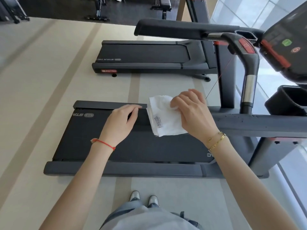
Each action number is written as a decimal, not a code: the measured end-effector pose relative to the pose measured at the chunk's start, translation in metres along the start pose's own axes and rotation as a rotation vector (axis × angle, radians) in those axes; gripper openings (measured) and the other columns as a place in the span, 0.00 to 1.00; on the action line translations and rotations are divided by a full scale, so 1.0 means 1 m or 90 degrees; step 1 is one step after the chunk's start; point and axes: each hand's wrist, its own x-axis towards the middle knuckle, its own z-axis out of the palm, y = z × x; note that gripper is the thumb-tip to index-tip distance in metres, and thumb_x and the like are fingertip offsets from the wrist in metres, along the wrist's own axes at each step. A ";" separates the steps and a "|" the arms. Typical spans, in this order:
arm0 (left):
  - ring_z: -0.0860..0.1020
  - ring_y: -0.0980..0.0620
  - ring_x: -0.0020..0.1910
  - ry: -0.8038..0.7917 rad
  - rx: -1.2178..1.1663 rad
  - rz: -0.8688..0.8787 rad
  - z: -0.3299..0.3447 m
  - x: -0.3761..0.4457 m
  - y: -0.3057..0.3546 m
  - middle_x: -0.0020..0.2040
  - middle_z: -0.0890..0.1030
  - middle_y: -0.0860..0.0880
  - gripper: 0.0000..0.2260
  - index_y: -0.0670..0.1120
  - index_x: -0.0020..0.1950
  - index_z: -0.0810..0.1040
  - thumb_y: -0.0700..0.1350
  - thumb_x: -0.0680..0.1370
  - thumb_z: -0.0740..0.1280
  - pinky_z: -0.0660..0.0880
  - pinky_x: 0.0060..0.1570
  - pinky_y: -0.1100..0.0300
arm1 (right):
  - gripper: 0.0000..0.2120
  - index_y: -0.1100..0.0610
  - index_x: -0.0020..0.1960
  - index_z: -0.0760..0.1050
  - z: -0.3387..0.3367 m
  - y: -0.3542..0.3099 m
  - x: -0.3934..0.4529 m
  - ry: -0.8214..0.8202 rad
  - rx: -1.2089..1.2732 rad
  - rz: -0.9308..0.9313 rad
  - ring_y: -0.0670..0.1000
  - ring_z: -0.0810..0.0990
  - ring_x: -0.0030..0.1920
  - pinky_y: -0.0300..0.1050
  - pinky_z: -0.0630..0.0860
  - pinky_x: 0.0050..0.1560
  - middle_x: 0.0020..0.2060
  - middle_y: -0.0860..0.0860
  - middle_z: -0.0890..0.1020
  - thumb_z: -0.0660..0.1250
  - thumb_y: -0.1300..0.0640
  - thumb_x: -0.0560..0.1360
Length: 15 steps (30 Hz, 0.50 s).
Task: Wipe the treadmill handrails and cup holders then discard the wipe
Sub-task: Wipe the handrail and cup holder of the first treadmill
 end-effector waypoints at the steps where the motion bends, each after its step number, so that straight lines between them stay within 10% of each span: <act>1: 0.80 0.53 0.57 -0.002 0.000 0.002 0.000 0.000 -0.001 0.57 0.83 0.53 0.13 0.47 0.61 0.81 0.44 0.84 0.58 0.76 0.59 0.55 | 0.15 0.59 0.49 0.78 0.002 0.000 -0.001 0.003 -0.024 -0.008 0.57 0.77 0.54 0.54 0.61 0.72 0.46 0.50 0.81 0.62 0.74 0.68; 8: 0.79 0.53 0.60 -0.022 -0.013 0.000 -0.001 -0.001 -0.003 0.60 0.82 0.53 0.14 0.48 0.64 0.79 0.45 0.84 0.58 0.75 0.61 0.55 | 0.25 0.50 0.68 0.71 0.026 -0.034 0.002 -0.201 0.012 0.066 0.53 0.77 0.55 0.47 0.68 0.59 0.57 0.46 0.80 0.46 0.39 0.81; 15: 0.79 0.55 0.58 -0.029 -0.048 -0.003 -0.002 -0.002 -0.009 0.59 0.81 0.54 0.14 0.48 0.65 0.79 0.46 0.84 0.58 0.74 0.60 0.58 | 0.21 0.53 0.55 0.76 0.026 -0.002 -0.022 -0.079 -0.008 0.166 0.54 0.75 0.47 0.46 0.66 0.52 0.45 0.48 0.79 0.45 0.47 0.83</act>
